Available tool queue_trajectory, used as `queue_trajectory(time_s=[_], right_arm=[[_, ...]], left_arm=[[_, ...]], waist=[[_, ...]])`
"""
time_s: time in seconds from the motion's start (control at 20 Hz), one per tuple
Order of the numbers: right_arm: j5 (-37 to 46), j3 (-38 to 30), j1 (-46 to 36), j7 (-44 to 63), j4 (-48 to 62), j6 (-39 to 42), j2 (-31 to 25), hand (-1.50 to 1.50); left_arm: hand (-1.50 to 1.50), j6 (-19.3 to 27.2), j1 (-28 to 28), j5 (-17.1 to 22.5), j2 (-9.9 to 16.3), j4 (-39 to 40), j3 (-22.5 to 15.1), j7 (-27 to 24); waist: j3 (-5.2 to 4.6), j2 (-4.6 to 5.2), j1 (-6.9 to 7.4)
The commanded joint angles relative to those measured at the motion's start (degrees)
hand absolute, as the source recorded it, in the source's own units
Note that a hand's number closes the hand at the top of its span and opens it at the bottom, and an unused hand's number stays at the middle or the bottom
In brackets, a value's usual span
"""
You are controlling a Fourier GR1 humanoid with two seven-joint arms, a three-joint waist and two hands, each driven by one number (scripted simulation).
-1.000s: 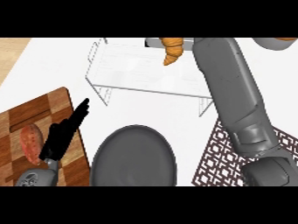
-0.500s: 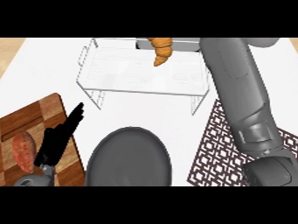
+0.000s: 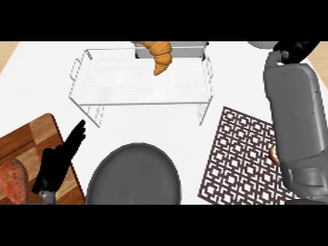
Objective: Pick the croissant from the placemat and place it in the tiered shelf
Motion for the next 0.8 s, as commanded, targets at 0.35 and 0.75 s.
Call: queue_trajectory(time_s=[0.35,0.75], right_arm=[[-7.07,1.97,29.24,8.72,-41.97,22.21,-8.67,-1.5],[-15.49,-2.41,44.76,10.14,-56.58,30.35,-11.2,-1.5]], left_arm=[[0.0,-1.38,-0.44,0.99,1.17,-2.25,0.86,1.93],[0.0,-3.4,1.93,0.84,1.26,-4.07,0.19,-0.82]], waist=[[0.02,0.64,0.43],[0.03,1.27,2.73]])
